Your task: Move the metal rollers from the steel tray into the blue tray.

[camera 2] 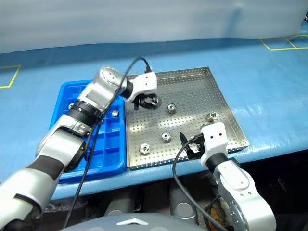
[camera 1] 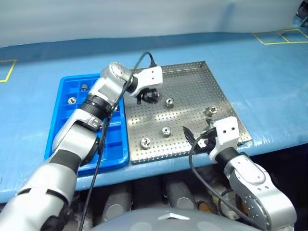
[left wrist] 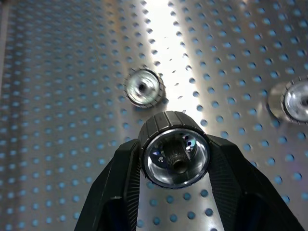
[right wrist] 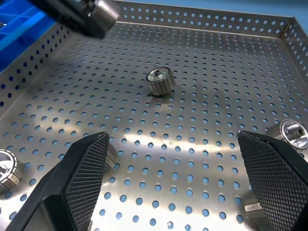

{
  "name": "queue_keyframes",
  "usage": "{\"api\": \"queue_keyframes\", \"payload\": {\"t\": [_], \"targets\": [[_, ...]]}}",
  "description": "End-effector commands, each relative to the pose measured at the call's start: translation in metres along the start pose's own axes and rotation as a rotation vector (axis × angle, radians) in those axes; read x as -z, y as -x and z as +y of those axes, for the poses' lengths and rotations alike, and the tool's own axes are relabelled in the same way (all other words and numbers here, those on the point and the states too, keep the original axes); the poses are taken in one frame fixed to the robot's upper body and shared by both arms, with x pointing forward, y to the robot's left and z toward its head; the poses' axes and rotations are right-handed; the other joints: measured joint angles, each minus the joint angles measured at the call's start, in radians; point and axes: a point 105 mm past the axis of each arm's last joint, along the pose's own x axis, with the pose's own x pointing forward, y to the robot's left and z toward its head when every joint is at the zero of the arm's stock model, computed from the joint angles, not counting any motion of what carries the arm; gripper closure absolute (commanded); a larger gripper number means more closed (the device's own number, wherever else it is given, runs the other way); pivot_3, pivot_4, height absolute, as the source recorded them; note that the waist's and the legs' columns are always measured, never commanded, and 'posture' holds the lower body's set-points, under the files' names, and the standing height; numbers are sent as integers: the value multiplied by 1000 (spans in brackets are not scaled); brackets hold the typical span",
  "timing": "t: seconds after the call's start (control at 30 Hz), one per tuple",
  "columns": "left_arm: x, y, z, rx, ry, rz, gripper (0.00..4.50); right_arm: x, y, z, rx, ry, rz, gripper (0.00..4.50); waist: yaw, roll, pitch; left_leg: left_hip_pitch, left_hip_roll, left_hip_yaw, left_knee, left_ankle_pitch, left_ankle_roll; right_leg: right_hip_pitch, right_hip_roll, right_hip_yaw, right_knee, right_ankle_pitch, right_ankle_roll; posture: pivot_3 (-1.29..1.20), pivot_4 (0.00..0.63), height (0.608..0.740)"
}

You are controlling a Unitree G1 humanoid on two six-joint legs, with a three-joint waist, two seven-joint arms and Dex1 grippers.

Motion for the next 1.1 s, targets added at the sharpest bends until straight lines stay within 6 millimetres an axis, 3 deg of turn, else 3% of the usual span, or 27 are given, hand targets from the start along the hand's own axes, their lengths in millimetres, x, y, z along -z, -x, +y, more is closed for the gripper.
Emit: {"api": "queue_keyframes", "payload": {"t": [0.03,0.23,0.43,0.57,0.67,0.87,1.1], "targets": [[-5,37,13,-199,9,-108,2722,-12,-6,10,-55,23,-46,0,0,1,0,2,0,1,-2,0,0,0,0,2,0,0,0,-80,150,740],[41,114,9,-551,112,-31,2722,-24,-22,36,-190,43,-78,0,14,0,0,6,3,4,-4,1,-1,-1,3,5,2,0,-2,-10,150,740],[77,167,-18,-803,258,41,2722,-39,-41,69,-369,109,-138,0,63,-1,0,5,0,4,-2,0,-1,1,-1,5,0,1,0,86,150,740],[97,181,-34,-896,342,98,2722,-44,-50,82,-439,144,-154,0,97,-2,0,4,-2,2,-2,0,-1,1,-3,3,0,1,0,147,150,740],[129,190,-54,-953,375,285,2722,-50,-58,95,-507,163,-178,0,106,-2,0,5,-2,2,-2,1,-1,2,-3,3,0,1,0,164,150,740],[145,188,-64,-977,409,350,2722,-51,-62,102,-544,171,-187,0,138,-3,0,4,-2,-5,-3,2,-4,2,-3,-5,0,-2,-5,176,150,740],[160,175,-70,-946,450,388,2722,-46,-61,102,-531,159,-177,0,136,-4,-1,4,-4,-6,-4,3,-5,3,-9,-12,1,-2,-11,157,150,740]]}}
